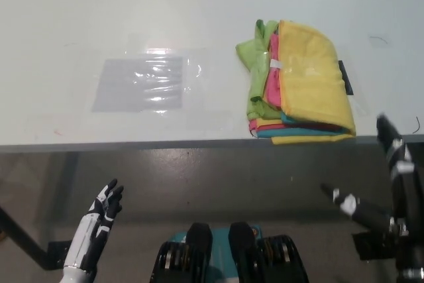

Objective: A stack of folded microfibre clothes with a single fold is kept infront of the robot. the robot uses its right hand to grab one end of the clothes and pulla it away from the other end to unfold

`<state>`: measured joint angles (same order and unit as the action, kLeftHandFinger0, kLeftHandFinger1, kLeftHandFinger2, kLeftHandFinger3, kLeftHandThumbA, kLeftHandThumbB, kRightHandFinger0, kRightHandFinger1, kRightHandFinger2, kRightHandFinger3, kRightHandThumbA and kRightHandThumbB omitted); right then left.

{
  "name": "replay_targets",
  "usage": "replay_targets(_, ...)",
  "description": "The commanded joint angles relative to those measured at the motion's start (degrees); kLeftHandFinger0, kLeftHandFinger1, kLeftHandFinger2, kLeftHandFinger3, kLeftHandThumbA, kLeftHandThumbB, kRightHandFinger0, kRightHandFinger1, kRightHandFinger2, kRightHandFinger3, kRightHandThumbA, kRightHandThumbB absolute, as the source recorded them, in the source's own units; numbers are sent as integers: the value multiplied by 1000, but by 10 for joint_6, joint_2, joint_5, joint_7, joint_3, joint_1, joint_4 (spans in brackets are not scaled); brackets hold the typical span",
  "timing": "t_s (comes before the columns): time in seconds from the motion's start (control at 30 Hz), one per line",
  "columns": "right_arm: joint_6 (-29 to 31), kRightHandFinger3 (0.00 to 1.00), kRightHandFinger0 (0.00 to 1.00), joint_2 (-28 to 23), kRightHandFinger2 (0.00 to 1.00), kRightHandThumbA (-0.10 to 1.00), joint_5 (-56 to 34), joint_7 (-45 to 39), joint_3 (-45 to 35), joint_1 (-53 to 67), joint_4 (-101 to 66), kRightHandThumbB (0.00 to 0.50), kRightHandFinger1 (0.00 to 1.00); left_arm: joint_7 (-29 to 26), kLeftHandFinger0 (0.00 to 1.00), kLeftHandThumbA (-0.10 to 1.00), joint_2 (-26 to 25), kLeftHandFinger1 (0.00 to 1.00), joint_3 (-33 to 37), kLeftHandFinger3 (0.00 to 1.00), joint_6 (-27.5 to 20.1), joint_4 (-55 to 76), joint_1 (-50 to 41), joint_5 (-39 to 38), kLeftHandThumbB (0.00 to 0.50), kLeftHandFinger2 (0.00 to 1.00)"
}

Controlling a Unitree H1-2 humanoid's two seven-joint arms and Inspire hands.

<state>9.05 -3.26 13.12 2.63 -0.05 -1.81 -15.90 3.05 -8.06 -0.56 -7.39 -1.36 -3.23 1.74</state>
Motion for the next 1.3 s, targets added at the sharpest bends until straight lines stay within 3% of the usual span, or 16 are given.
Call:
replay_targets(0.0,-123,1000,1000,-4,1000,1000,101,-19,12,-98,-39,145,1000,3,1000,931,-11,1000,0,1000,-30,7,5,7,243,1000)
replay_targets(0.13,-156,1000,1000,1,1000,1000,113,-15,21,-169,7,174,1000,6,1000,948,-13,1000,1,1000,-18,13,4,9,263,1000)
replay_targets(0.27,-180,1000,1000,6,1000,1000,111,-18,36,-221,54,162,1000,8,1000,934,-15,1000,0,1000,-18,14,3,5,267,1000)
replay_targets(0.3,-182,1000,1000,10,1000,1000,116,-9,41,-248,89,198,1000,8,1000,932,-17,1000,0,1000,-24,11,2,8,273,1000)
replay_targets(0.33,-185,1000,1000,15,1000,991,114,-5,42,-261,111,193,1000,7,1000,934,-18,1000,0,1000,-24,12,0,11,274,1000)
replay_targets(0.53,-180,1000,1000,30,1000,1000,119,24,54,-323,232,229,1000,7,1000,949,-20,1000,1,1000,-18,18,0,20,302,1000)
replay_targets(0.67,-165,1000,1000,41,1000,1000,123,49,59,-350,315,203,1000,10,1000,933,-24,1000,1,1000,-13,23,-4,22,331,1000)
replay_targets(0.93,-124,1000,1000,45,1000,1000,133,112,71,-383,481,232,1000,9,1000,928,-26,1000,0,1000,-5,28,-9,28,334,1000)
replay_targets(1.17,-98,1000,1000,25,1000,1000,147,159,85,-401,569,219,1000,7,1000,940,-27,1000,-3,1000,-7,27,-13,29,343,1000)
replay_targets(1.27,-100,1000,1000,17,1000,1000,148,164,86,-404,569,211,1000,11,1000,918,-28,1000,-5,1000,-9,23,-12,21,320,1000)
